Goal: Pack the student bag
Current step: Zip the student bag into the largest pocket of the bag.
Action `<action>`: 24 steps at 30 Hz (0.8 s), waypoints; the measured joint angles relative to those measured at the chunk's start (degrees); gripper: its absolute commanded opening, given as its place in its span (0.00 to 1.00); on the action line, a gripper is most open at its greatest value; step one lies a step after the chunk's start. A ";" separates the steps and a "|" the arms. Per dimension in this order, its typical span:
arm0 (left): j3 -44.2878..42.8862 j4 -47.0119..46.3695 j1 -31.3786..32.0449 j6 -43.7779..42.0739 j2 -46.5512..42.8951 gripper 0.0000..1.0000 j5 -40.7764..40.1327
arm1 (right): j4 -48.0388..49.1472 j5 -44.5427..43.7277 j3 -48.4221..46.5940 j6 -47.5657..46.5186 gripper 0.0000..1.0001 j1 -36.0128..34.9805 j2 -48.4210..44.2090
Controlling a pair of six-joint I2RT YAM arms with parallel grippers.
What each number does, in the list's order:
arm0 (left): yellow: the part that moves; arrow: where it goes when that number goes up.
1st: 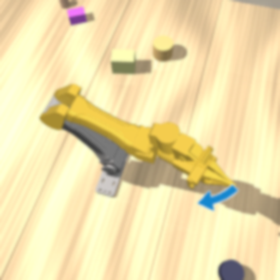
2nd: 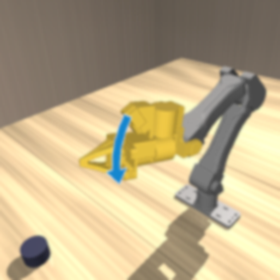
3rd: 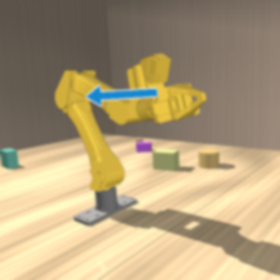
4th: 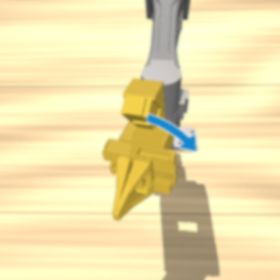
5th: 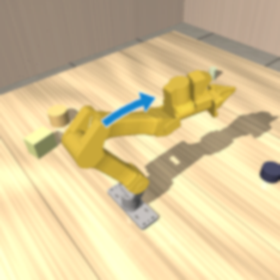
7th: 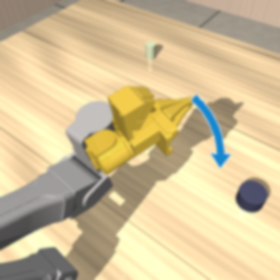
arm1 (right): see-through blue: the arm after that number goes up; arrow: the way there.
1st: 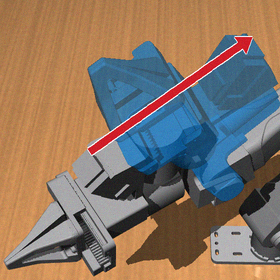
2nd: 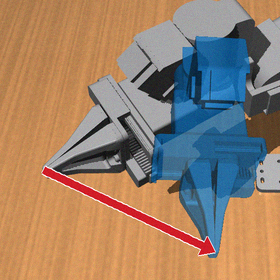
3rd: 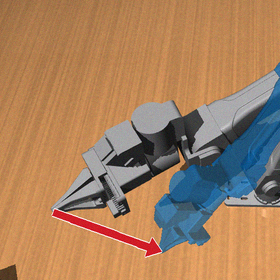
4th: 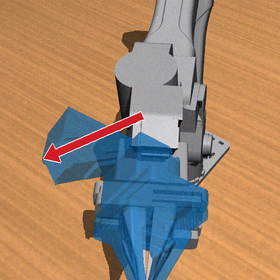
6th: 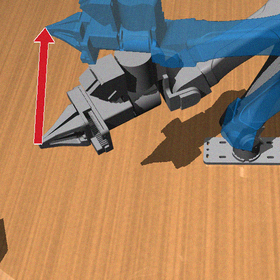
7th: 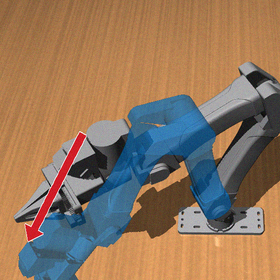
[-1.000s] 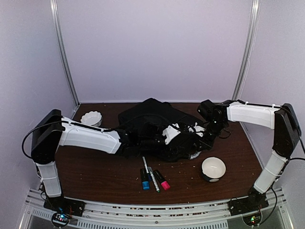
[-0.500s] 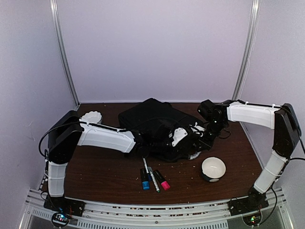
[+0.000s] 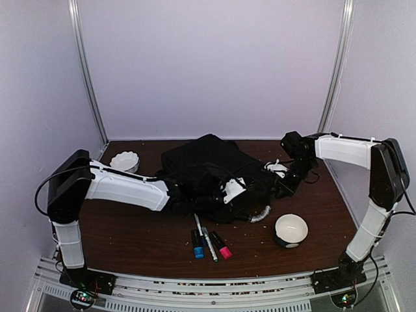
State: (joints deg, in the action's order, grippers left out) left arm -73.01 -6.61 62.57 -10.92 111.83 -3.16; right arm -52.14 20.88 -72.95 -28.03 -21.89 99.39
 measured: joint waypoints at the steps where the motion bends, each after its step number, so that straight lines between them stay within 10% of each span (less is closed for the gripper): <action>1: 1.68 0.17 0.00 -1.53 -1.49 0.00 0.17 | 0.39 -0.28 -0.04 0.04 0.00 1.11 0.50; 16: 13.03 3.30 -4.55 -10.51 -12.28 0.00 -0.90 | 4.26 2.10 0.83 0.90 0.00 2.69 1.36; 20: 13.07 4.61 -6.73 -9.99 -12.31 0.44 -2.67 | 5.84 3.04 3.15 1.07 0.00 1.31 -1.64; 24: 13.62 5.51 -7.82 -8.83 -13.33 0.60 -3.82 | 5.88 3.19 4.81 1.38 0.00 -1.57 -4.66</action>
State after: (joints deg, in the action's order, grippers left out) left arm -59.40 -1.10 54.74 -19.75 98.50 -6.98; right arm -46.26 24.08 -68.14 -26.65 -23.46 94.74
